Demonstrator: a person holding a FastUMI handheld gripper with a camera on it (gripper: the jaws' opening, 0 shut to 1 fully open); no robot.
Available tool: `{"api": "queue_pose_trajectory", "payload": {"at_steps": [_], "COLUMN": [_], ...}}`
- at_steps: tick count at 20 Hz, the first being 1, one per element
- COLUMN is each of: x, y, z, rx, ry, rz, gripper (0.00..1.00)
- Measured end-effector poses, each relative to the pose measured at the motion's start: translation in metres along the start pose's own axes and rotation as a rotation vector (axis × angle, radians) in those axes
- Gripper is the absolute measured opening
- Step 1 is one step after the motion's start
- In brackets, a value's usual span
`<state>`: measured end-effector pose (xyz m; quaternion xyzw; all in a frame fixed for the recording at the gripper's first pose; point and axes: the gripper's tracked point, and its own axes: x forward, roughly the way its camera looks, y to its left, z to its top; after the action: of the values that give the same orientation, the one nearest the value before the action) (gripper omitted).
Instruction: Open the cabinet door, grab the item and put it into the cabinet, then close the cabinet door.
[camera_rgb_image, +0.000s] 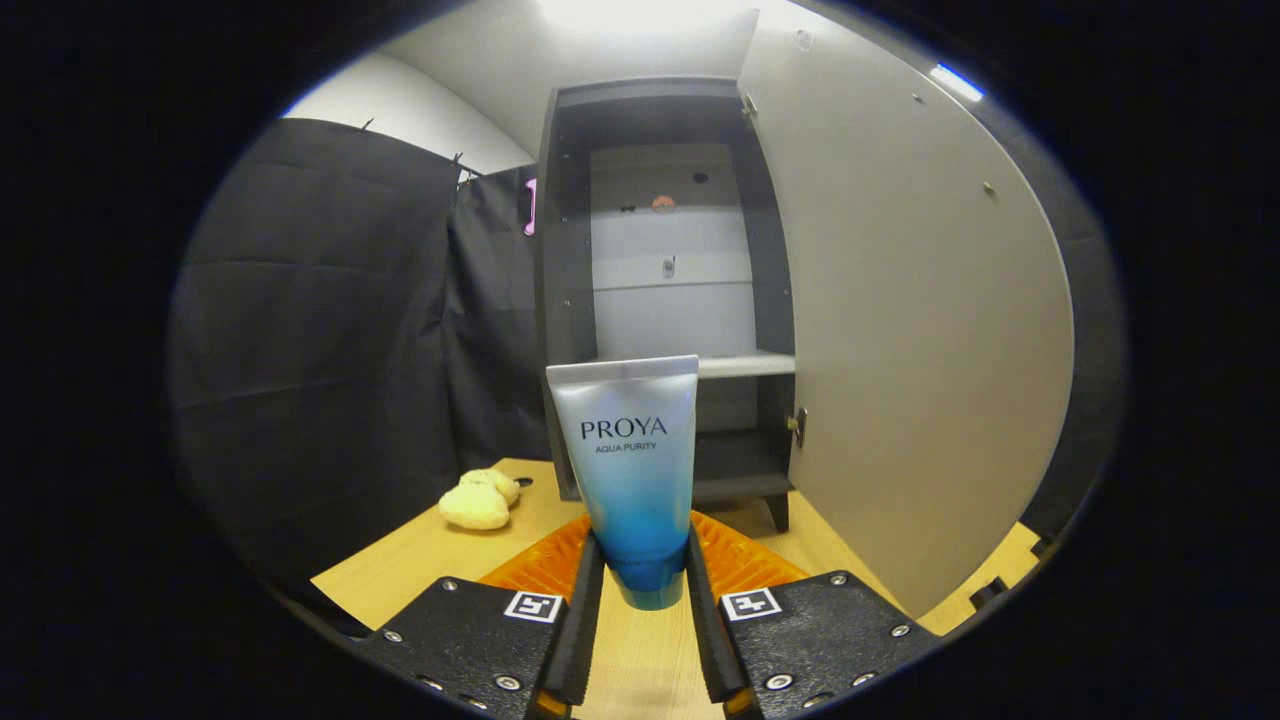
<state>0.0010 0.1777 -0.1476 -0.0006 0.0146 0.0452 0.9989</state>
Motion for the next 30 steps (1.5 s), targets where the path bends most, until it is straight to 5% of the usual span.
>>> {"api": "queue_pose_trajectory", "payload": {"at_steps": [8, 16, 22, 30], "x": [0.065, 0.207, 0.316, 0.356], "y": [-0.007, -0.030, -0.044, -0.051], "z": [0.103, 0.156, 0.137, 0.094], "rx": [0.000, -0.017, 0.009, 0.042], "ry": [-0.069, -0.161, -0.119, -0.040], "rz": [-0.046, -0.099, -0.140, -0.133], "gripper": [0.43, 0.44, 0.44, 0.44]}}
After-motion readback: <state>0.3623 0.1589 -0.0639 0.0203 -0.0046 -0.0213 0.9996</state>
